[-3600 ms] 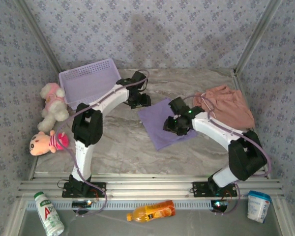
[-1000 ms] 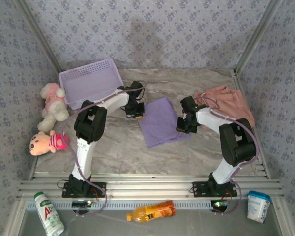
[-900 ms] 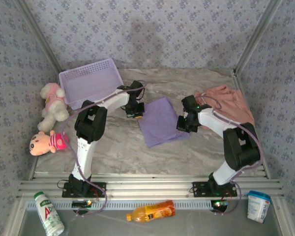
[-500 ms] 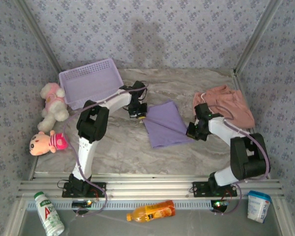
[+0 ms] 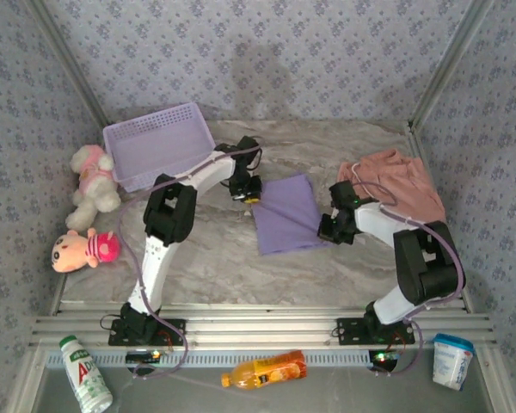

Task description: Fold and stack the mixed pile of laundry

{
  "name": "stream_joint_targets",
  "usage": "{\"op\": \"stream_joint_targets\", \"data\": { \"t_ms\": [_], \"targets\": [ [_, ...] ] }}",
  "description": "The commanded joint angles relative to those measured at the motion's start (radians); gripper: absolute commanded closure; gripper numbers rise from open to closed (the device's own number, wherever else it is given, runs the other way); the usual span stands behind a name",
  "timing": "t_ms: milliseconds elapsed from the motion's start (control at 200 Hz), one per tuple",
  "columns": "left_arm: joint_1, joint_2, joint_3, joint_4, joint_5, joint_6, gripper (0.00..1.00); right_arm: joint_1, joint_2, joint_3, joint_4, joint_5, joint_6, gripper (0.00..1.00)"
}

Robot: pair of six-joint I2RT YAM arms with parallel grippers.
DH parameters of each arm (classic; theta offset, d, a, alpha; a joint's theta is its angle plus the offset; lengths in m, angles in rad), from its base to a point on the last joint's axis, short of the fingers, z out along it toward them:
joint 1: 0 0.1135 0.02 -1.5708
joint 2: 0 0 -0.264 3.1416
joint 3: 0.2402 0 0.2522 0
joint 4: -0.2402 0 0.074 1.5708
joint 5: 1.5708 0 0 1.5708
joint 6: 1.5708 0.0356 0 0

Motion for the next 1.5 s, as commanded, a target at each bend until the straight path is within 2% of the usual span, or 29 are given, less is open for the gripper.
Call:
{"op": "stream_joint_targets", "data": {
  "t_ms": [0, 70, 170, 235, 330, 445, 540, 650, 710, 790, 869, 1054, 1194, 1494],
  "targets": [
    [-0.011, 0.074, 0.103, -0.073, -0.012, 0.024, 0.81, 0.111, -0.026, -0.044, -0.058, -0.007, 0.078, 0.91],
    [-0.012, 0.09, 0.164, -0.102, -0.014, 0.035, 0.74, 0.179, -0.058, -0.04, -0.06, -0.019, 0.141, 0.86],
    [-0.009, 0.087, 0.243, -0.153, -0.02, 0.059, 0.52, 0.204, -0.113, -0.016, -0.107, -0.033, 0.179, 0.65],
    [-0.005, 0.067, 0.282, -0.184, -0.016, 0.082, 0.43, 0.166, -0.157, 0.003, -0.122, -0.048, 0.185, 0.56],
    [0.002, 0.009, 0.309, -0.224, 0.0, 0.113, 0.37, 0.077, -0.216, 0.036, -0.154, -0.094, 0.159, 0.47],
    [-0.002, -0.114, 0.258, -0.253, 0.0, 0.152, 0.35, -0.052, -0.237, 0.093, -0.156, -0.121, 0.106, 0.4],
    [-0.022, -0.249, 0.09, -0.201, 0.016, 0.161, 0.37, -0.126, -0.2, 0.153, -0.153, -0.13, 0.058, 0.38],
    [-0.048, -0.4, -0.169, -0.09, 0.037, 0.114, 0.44, -0.167, -0.126, 0.219, -0.118, -0.128, 0.042, 0.38],
    [-0.067, -0.472, -0.312, -0.007, 0.041, 0.068, 0.52, -0.172, -0.075, 0.253, -0.083, -0.129, 0.041, 0.38],
    [-0.094, -0.537, -0.477, 0.08, 0.038, 0.015, 0.64, -0.169, -0.005, 0.305, -0.042, -0.115, 0.032, 0.39],
    [-0.126, -0.565, -0.601, 0.151, 0.037, -0.025, 0.72, -0.151, 0.067, 0.35, -0.009, -0.124, 0.041, 0.41],
    [-0.203, -0.518, -0.689, 0.188, -0.018, -0.036, 0.76, -0.102, 0.233, 0.471, 0.011, -0.106, 0.044, 0.47],
    [-0.21, -0.48, -0.708, 0.188, -0.071, -0.032, 0.77, -0.09, 0.34, 0.542, 0.015, -0.102, 0.049, 0.53],
    [-0.208, -0.401, -0.765, 0.157, -0.114, -0.013, 0.8, -0.133, 0.435, 0.693, -0.046, -0.089, 0.0, 0.99]
  ]
}}
